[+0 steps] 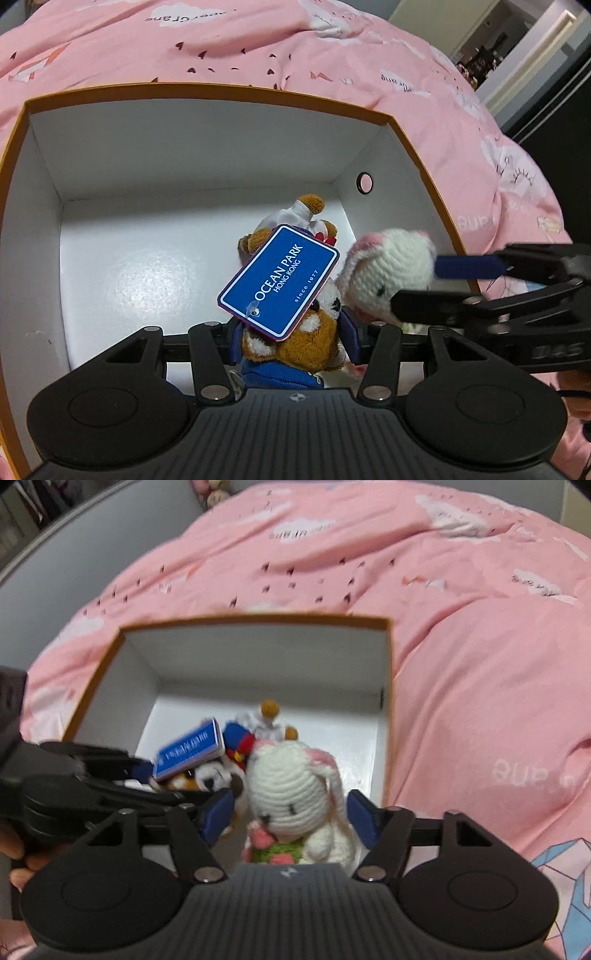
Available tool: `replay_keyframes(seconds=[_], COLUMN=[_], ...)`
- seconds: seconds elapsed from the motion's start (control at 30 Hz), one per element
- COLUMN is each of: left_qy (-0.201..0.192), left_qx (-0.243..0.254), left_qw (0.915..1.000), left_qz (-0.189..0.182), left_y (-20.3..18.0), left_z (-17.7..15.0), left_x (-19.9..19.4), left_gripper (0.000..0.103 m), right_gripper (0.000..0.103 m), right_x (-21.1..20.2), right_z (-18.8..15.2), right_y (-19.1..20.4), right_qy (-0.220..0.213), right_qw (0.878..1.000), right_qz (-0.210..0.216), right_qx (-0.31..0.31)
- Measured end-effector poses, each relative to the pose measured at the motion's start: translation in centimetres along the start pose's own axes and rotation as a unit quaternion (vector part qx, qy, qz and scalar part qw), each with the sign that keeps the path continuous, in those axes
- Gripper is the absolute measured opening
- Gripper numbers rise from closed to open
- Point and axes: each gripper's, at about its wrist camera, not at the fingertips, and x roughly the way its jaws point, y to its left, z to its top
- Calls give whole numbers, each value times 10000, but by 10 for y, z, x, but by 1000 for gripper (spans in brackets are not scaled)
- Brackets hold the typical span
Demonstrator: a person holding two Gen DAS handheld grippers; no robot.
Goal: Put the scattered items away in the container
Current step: 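Lower the bunny and bear into the box and open both grippers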
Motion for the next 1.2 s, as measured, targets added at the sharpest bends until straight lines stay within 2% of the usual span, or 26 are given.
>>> replay_keyframes(seconds=[0.2,0.3,0.43,0.57,0.73,0.8,0.83,0.87,1.03,1.13,1.2], left_qy=[181,167,346,500,470,486,508,526,501,455,419], left_qx=[-38,-58,-96,-173,152,234,231,212,140,149,130], left_qw=[9995,9992,9981,9976,9975,9973,9972,9971,9979,9982,9984], left_qz=[271,366,507,451,503,505,500,515,380,355,358], left_y=[-11,-20,-26,-19,-28,-33,-34,-33,-32,-32,-30], left_z=[1,-1,-1,1,-1,-1,-1,-1,3,-1,-3], left_x=[16,20,25,22,8,9,10,11,14,16,15], left_gripper=[59,59,61,68,72,62,50,47,43,50,50], right_gripper=[73,73,73,73,73,73,73,73,73,73,73], right_x=[-25,-32,-36,-36,-35,-36,-36,-37,-38,-36,-35], right_z=[-5,-11,-17,-20,-23,-24,-24,-24,-23,-28,-32], right_y=[-11,-17,-26,-29,-30,-29,-29,-29,-26,-23,-23], right_qy=[-526,-705,-803,-854,-862,-885,-890,-892,-832,-809,-794], right_qw=[9981,9965,9945,9937,9934,9932,9933,9933,9945,9949,9946], right_qz=[24,-134,-115,-111,-65,-47,-41,-32,-42,-39,-19], right_qx=[318,439,659,720,754,749,743,732,635,609,663])
